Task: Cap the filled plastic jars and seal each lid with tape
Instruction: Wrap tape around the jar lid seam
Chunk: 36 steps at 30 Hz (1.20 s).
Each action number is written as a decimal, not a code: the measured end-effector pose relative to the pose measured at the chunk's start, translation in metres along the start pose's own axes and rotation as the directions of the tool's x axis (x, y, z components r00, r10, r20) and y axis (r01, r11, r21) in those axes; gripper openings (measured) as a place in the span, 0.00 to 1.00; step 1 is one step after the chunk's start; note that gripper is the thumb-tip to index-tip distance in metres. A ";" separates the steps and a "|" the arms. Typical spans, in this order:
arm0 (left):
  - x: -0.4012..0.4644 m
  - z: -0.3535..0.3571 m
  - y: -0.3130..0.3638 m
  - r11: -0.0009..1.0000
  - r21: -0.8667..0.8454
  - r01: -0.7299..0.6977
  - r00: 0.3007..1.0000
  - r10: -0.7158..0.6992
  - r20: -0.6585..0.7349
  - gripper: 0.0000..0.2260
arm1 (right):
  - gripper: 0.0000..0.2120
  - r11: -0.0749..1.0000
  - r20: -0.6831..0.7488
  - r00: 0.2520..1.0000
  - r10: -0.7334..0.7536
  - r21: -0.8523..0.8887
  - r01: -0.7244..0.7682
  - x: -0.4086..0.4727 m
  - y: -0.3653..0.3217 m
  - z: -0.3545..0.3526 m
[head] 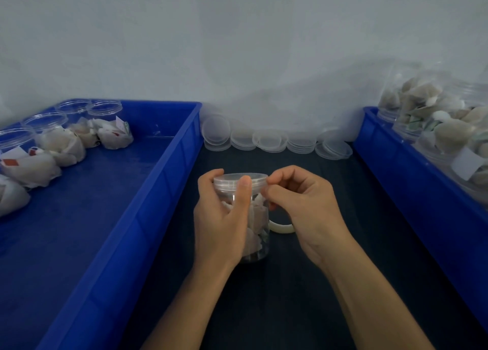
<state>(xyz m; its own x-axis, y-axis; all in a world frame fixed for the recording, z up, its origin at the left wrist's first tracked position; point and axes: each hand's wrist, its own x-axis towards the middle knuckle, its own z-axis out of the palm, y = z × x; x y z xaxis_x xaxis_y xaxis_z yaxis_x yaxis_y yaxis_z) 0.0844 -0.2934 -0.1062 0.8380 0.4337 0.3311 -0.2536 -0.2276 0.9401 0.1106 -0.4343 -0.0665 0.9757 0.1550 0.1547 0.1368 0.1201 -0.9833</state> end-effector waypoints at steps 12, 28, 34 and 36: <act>0.004 -0.002 -0.005 0.994 -0.090 0.066 0.997 -0.062 0.045 0.31 | 0.07 0.974 0.189 0.980 0.066 0.201 -0.104 0.006 0.003 -0.014; 0.003 -0.005 -0.006 0.987 -0.143 0.071 0.993 -0.055 0.108 0.25 | 0.06 0.996 0.121 0.988 -0.092 0.010 0.092 0.006 0.012 -0.008; 0.001 -0.003 -0.004 0.984 -0.161 0.076 0.991 -0.057 0.119 0.26 | 0.06 0.986 0.134 0.979 -0.154 -0.037 0.160 0.005 0.012 -0.009; 0.001 -0.003 -0.004 0.983 -0.164 0.079 0.990 -0.058 0.127 0.26 | 0.06 0.985 0.130 0.978 -0.163 -0.040 0.170 0.006 0.013 -0.008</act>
<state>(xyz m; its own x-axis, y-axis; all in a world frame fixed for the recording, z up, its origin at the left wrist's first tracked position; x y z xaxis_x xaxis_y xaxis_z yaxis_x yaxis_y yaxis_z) 0.0844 -0.2894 -0.1096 0.9059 0.3323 0.2627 -0.2624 -0.0468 0.9638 0.1197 -0.4400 -0.0792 0.9095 0.2598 0.3244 0.3072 0.1053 -0.9458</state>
